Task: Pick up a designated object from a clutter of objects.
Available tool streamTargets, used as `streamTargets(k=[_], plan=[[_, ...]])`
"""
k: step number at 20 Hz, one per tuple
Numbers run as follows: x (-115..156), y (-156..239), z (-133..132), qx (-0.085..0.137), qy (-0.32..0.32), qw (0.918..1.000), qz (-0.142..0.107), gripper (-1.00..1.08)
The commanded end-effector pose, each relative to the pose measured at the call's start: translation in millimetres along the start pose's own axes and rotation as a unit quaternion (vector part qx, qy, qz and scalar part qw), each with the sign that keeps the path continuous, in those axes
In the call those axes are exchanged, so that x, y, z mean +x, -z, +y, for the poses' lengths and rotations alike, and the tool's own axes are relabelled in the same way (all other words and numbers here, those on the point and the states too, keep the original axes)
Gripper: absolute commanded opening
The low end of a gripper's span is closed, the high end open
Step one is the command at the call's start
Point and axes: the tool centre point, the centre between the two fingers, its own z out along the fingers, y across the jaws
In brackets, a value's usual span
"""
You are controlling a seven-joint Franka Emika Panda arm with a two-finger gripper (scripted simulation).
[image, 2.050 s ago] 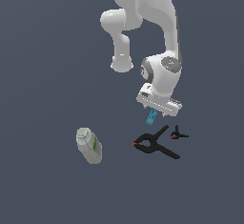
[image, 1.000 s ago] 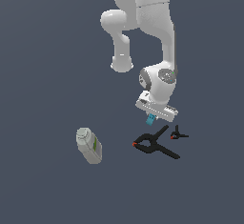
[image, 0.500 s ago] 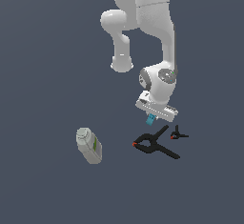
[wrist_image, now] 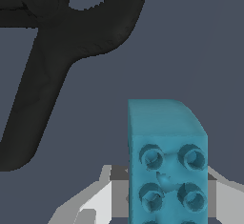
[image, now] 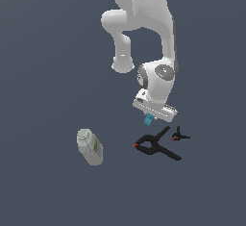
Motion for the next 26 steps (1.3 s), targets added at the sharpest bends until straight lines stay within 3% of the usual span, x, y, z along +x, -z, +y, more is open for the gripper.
streamTargets(k=[1, 26], plan=[[11.6, 15.0, 7.1, 0.001, 0.0, 1.0, 0.001, -1.0], [180.1, 232.8, 111.0, 0.002, 0.0, 1.0, 0.0, -1.0]])
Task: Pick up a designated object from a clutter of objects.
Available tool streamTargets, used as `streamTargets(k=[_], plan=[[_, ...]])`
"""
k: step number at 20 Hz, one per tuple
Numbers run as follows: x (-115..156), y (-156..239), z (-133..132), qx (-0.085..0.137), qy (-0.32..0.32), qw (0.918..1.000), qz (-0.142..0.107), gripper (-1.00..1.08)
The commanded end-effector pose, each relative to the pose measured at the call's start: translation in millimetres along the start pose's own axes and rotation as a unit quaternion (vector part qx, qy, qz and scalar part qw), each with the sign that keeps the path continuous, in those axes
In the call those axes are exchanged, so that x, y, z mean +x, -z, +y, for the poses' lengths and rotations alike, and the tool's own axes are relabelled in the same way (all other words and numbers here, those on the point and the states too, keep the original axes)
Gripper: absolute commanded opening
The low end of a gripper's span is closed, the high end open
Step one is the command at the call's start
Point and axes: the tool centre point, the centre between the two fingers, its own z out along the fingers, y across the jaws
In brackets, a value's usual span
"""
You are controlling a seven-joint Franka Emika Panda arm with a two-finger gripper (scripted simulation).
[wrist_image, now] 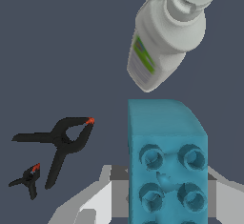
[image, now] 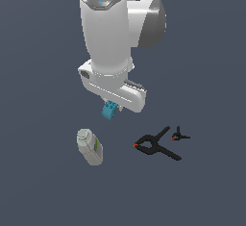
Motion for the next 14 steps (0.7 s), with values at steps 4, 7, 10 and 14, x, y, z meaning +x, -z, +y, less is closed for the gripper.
streamTargets(k=[4, 7, 10, 14], plan=[[32.7, 41.8, 19.1, 0.0, 0.0, 1.0, 0.0, -1.0], [48.2, 61.0, 27.8, -0.001, 0.0, 1.0, 0.0, -1.0], [62.6, 78.4, 35.7, -0.001, 0.0, 1.0, 0.0, -1.0], [80.0, 99.4, 45.0, -0.001, 0.0, 1.0, 0.0, -1.0]])
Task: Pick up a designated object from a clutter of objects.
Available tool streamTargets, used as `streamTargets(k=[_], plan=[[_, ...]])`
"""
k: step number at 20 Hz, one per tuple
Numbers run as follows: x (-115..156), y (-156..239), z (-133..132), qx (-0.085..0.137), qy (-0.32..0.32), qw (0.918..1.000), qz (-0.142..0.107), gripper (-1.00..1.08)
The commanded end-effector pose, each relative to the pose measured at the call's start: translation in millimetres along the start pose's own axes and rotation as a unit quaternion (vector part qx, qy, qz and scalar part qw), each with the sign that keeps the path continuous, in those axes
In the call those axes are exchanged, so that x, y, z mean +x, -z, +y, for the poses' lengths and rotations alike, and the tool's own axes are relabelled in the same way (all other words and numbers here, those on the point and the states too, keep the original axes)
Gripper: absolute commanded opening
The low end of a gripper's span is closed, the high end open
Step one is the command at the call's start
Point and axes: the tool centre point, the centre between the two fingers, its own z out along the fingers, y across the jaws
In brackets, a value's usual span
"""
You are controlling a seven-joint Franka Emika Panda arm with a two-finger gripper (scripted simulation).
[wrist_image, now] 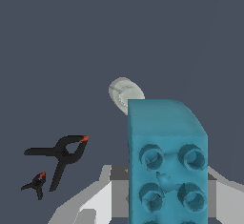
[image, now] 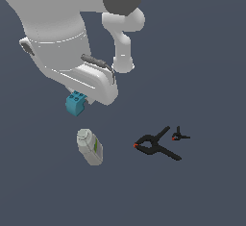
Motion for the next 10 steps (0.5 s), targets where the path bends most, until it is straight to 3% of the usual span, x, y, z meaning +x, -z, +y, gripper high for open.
streamTargets(k=[1, 10], plan=[[10.5, 13.4, 5.6, 0.0, 0.0, 1.0, 0.0, -1.0], [42.5, 50.9, 21.8, 0.0, 0.0, 1.0, 0.001, -1.0]])
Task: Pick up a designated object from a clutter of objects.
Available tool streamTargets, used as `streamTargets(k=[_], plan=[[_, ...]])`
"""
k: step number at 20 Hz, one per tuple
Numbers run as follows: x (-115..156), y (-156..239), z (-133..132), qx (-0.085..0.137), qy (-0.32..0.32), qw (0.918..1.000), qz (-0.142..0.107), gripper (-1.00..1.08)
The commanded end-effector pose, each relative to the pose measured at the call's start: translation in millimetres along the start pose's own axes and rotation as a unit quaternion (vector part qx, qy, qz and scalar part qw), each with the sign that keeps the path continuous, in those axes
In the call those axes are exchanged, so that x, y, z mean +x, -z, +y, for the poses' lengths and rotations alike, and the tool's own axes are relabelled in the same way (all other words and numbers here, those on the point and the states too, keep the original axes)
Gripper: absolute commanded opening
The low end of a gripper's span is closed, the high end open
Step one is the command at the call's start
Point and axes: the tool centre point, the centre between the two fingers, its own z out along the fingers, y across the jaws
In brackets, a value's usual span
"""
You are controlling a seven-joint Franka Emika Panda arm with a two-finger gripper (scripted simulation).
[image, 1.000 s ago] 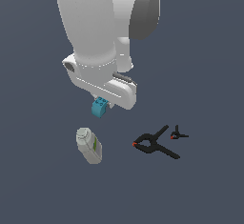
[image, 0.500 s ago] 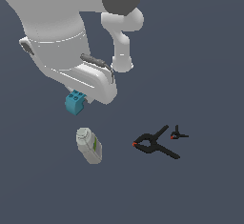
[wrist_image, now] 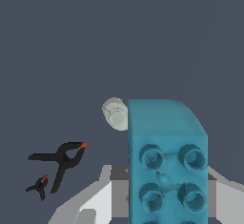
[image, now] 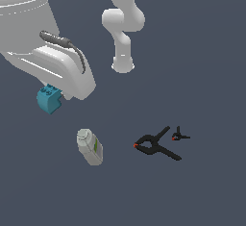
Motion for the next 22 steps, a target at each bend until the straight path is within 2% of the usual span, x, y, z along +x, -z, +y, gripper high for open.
streamTargets(k=[1, 11, 22], plan=[[8.0, 10.0, 3.9, 0.0, 0.0, 1.0, 0.0, -1.0], [28.1, 32.6, 13.1, 0.0, 0.0, 1.0, 0.001, -1.0], [34.2, 39.0, 15.1, 0.0, 0.0, 1.0, 0.001, -1.0]])
